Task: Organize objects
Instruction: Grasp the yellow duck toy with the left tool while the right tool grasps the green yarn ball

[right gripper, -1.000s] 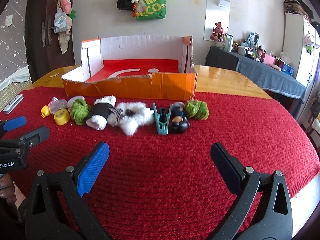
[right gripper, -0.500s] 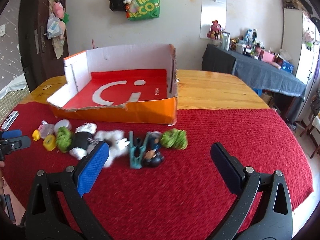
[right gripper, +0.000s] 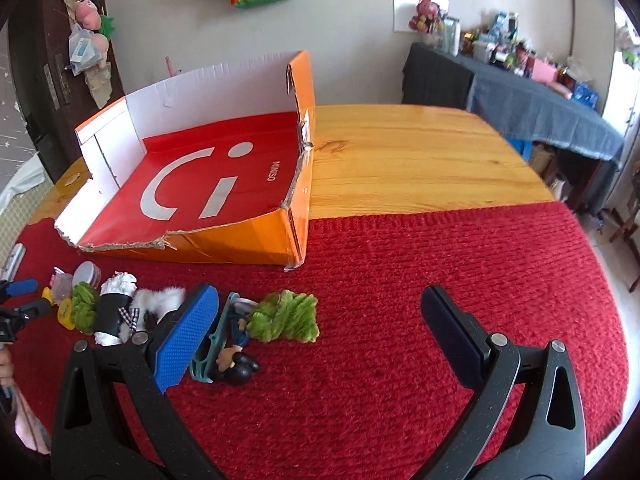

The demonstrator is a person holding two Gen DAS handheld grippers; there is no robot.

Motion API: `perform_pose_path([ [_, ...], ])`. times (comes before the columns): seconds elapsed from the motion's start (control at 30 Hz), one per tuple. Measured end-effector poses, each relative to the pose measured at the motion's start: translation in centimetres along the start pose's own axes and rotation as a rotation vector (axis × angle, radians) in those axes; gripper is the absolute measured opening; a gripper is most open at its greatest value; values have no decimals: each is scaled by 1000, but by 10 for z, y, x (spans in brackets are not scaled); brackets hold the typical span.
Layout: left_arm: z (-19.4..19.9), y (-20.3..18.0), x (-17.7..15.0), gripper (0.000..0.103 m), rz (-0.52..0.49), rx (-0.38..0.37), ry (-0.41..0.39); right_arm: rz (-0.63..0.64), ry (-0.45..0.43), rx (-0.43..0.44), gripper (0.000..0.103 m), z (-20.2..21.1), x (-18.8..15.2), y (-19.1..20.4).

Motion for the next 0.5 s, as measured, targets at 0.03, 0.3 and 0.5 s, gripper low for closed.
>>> perform_pose_path([
  [0.03,-1,1,1,102,-7,7,1,-7,16,18,103,-3,0,-2],
  [0.3,-6,0,5,97,-69,66,-19,-28,54,45,103,-12,-8,-7],
  [0.5,-5,-4,6,87,-98,61,-38,-18,64,67,87,-14,-14,-7],
])
Point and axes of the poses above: each gripper's, at about its wrist camera, not at the fingertips, and z roughly against the way its jaws point, y to its left, x to its top, the point moved 6 cm from there along -z, roughly the way its jaws point, and after that the axes turned 4 degrees about x, right-handed, at the moved point
